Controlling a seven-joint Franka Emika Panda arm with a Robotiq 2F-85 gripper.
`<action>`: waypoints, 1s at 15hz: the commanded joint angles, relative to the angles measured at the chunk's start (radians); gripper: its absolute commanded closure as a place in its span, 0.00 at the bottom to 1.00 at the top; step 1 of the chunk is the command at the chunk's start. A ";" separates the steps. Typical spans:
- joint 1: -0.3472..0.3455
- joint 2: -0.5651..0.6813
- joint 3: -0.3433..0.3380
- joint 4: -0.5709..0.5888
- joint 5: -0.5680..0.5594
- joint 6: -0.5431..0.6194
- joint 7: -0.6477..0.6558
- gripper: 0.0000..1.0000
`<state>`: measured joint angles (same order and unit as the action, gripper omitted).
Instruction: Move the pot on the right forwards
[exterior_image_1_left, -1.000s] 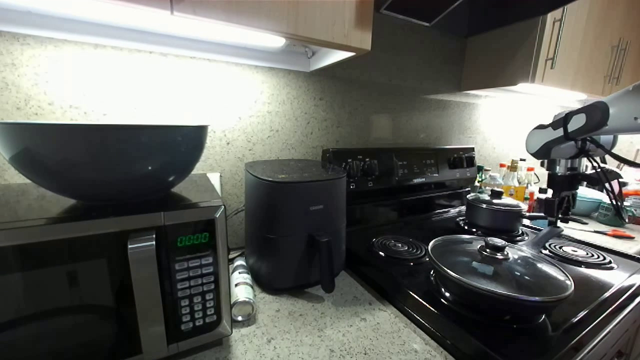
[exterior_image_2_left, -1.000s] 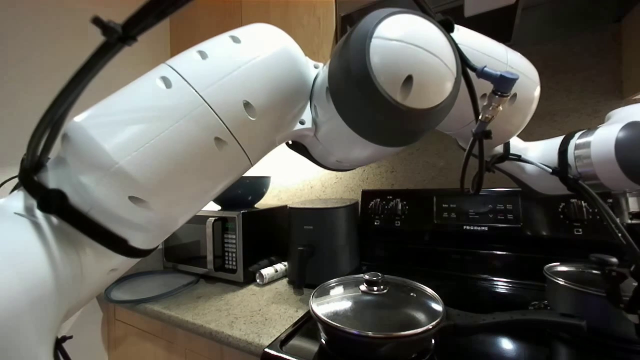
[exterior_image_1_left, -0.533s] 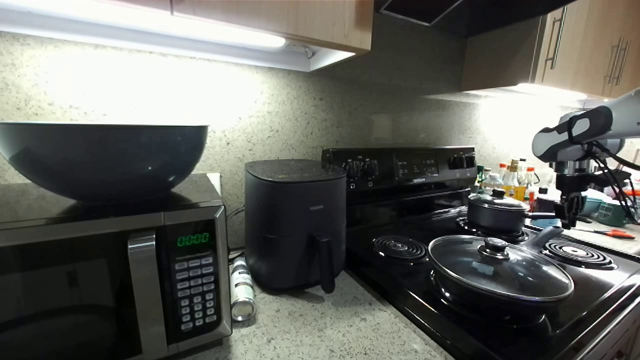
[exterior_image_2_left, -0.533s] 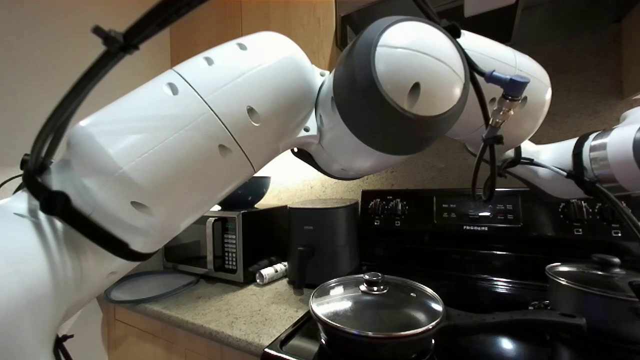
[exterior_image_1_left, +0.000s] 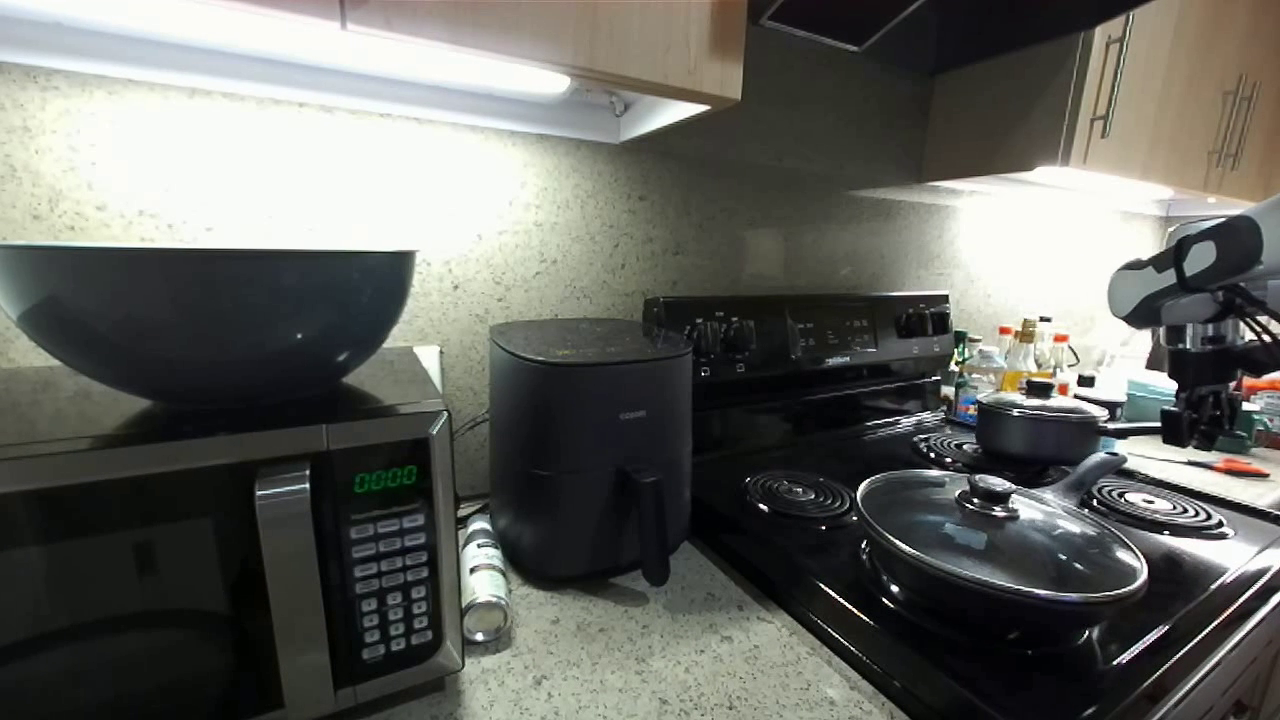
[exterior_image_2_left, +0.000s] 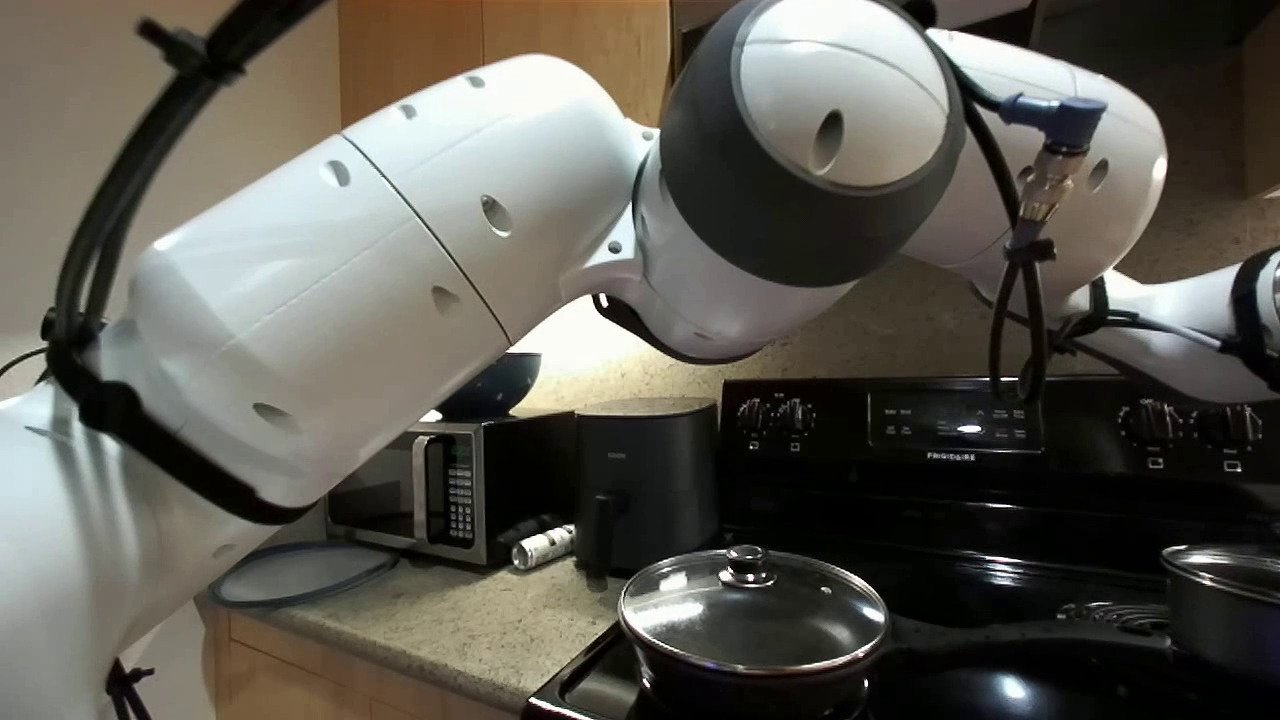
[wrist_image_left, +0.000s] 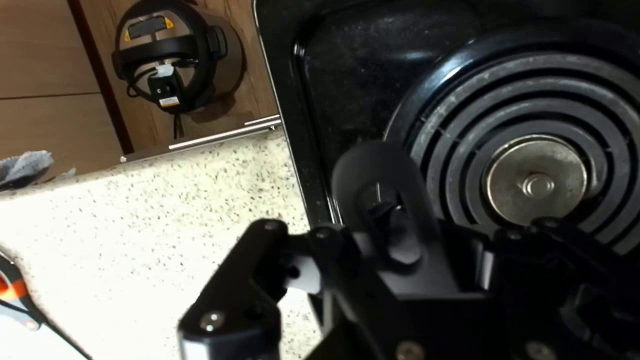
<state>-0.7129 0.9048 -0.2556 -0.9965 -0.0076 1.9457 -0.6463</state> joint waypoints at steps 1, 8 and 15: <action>0.014 -0.039 -0.026 -0.050 -0.006 0.038 0.071 0.75; 0.066 -0.075 -0.053 -0.076 -0.018 0.076 0.186 0.88; 0.119 -0.113 -0.085 -0.138 -0.027 0.093 0.187 1.00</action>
<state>-0.6268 0.8511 -0.3235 -1.0446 -0.0126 1.9993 -0.4912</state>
